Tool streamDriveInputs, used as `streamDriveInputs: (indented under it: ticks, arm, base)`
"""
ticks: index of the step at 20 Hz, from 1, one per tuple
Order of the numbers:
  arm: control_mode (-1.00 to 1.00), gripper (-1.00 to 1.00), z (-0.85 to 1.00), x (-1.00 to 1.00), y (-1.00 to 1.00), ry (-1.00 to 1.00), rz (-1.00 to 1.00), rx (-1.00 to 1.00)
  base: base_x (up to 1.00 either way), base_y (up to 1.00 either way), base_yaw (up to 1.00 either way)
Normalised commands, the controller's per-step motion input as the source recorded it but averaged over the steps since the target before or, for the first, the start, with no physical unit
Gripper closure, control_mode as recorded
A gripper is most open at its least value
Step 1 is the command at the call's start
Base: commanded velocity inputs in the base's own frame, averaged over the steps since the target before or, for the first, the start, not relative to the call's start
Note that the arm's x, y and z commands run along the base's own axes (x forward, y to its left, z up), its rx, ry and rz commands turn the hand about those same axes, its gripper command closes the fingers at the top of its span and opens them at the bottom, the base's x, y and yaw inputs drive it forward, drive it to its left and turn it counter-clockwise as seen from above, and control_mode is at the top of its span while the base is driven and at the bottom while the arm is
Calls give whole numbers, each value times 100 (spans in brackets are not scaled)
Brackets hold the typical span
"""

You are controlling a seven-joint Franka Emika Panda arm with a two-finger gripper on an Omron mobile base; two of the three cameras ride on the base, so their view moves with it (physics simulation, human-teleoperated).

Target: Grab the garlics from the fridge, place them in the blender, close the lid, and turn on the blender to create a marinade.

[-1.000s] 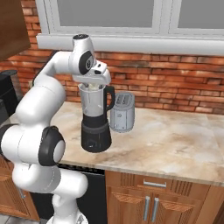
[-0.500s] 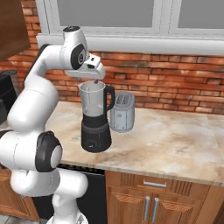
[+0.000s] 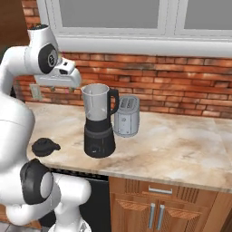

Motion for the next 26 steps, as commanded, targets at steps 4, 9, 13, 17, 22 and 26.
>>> streamDriveInputs:
  ticks: [4, 9, 13, 17, 22, 26]
  arm:
    - [-100, -100, -59, -77, 100, 14, 9, 0]
    - [-100, -100, -80, -32, 94, 28, 9, 0]
    - [-100, -100, -38, 30, 49, 37, 6, -6]
    - [-100, -100, -60, 32, 33, 23, 0, -2]
    - [-100, -100, -79, 30, 52, 14, 1, -3]
    - [-100, -100, -66, 10, 34, 1, 1, -1]
  base:
    - [0, 0, 0]
    - [0, 0, 0]
    - [0, 0, 0]
    - [0, 0, 0]
    - [0, 0, 0]
    - [0, 0, 0]
